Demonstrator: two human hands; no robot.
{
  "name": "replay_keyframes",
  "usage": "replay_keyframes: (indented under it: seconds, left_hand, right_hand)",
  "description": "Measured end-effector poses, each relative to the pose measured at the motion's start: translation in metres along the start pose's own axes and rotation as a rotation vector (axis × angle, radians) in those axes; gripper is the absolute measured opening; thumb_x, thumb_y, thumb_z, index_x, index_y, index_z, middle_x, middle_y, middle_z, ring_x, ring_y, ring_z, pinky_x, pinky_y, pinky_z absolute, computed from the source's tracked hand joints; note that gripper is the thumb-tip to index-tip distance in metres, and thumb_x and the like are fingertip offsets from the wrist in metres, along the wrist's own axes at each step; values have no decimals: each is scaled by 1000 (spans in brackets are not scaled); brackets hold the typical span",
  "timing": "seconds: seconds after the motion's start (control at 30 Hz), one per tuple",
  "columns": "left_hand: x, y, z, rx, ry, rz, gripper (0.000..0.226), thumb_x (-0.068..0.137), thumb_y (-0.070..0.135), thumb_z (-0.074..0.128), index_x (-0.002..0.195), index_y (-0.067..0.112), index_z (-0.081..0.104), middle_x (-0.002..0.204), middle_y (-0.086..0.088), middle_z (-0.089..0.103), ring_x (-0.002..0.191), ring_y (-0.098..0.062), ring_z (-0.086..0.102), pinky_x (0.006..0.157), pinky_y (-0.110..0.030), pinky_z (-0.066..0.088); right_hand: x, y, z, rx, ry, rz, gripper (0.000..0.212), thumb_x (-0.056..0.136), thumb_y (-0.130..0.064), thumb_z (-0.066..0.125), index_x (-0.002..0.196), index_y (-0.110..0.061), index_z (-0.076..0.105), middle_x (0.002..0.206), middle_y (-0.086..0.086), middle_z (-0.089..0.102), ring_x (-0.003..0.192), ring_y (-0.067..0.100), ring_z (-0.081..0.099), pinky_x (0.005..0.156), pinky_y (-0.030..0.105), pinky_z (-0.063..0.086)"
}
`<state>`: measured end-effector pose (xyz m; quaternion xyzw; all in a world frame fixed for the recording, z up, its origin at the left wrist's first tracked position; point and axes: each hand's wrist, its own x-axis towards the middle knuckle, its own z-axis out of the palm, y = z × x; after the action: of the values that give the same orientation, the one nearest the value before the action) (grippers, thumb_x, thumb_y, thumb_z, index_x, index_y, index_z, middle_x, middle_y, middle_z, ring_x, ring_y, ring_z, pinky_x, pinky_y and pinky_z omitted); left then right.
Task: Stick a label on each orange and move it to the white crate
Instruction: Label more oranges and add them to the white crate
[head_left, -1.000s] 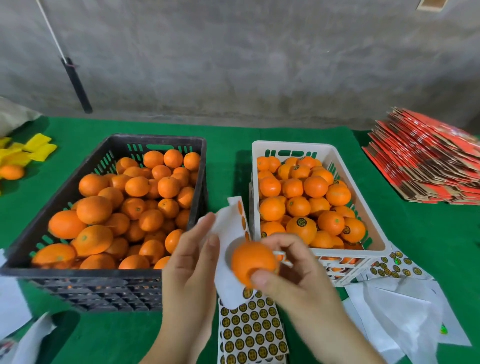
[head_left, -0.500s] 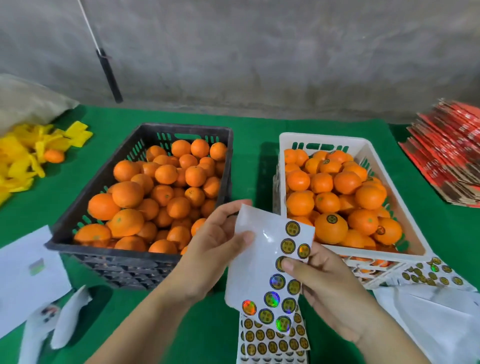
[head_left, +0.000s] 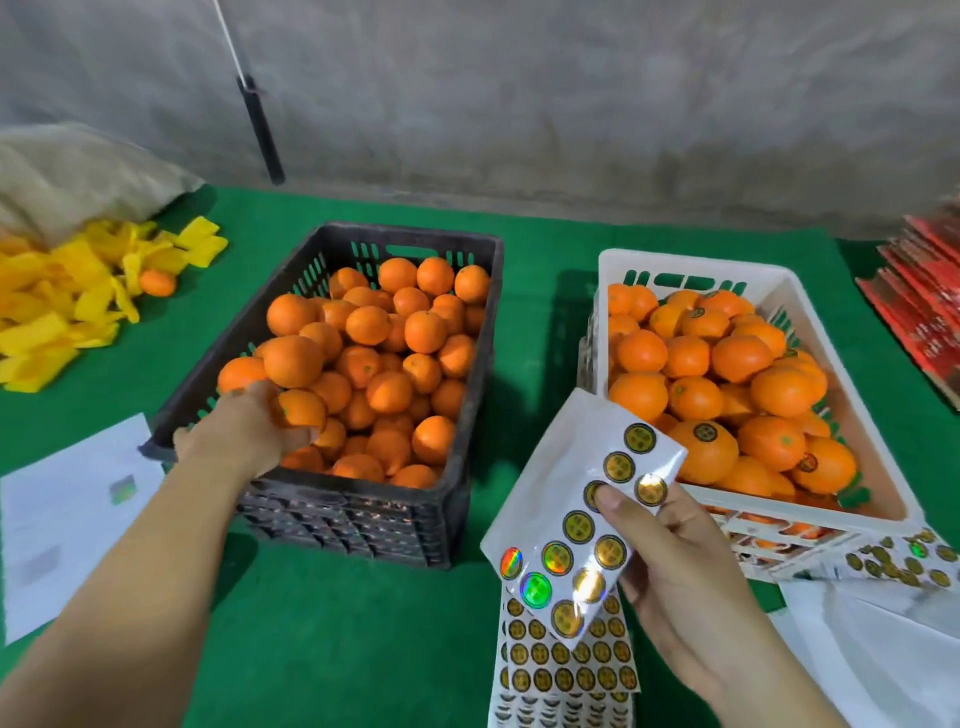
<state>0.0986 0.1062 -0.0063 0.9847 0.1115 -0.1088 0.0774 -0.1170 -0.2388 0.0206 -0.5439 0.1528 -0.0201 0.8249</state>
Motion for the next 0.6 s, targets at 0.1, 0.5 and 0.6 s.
replay_keyframes:
  seconds: [0.1, 0.5, 0.6]
  left_hand:
    - [-1, 9, -2, 25, 9, 6, 81, 76, 61, 82, 134, 19, 44, 115, -17, 68, 107, -40, 65, 91, -53, 54]
    - [-176, 107, 10, -1694, -932, 542, 70, 66, 56, 92, 126, 25, 75, 139, -6, 67, 132, -26, 62, 102, -40, 55]
    - [-201, 115, 16, -1759, -1025, 576, 60, 68, 47, 94, 121, 25, 78, 131, -11, 71, 122, -29, 68, 97, -39, 58]
  right_hand:
    - [1, 0, 6, 21, -19, 19, 29, 82, -25, 77, 112, -26, 80, 121, 12, 78, 107, 30, 77, 78, 32, 63]
    - [-3, -23, 4, -126, -183, -263, 63, 92, -14, 76, 148, -28, 52, 132, 8, 73, 118, 30, 72, 88, 34, 62]
    - [-15, -23, 4, -274, -76, -392, 72, 87, -22, 81, 145, -41, 43, 128, -1, 74, 100, 19, 78, 72, 27, 63]
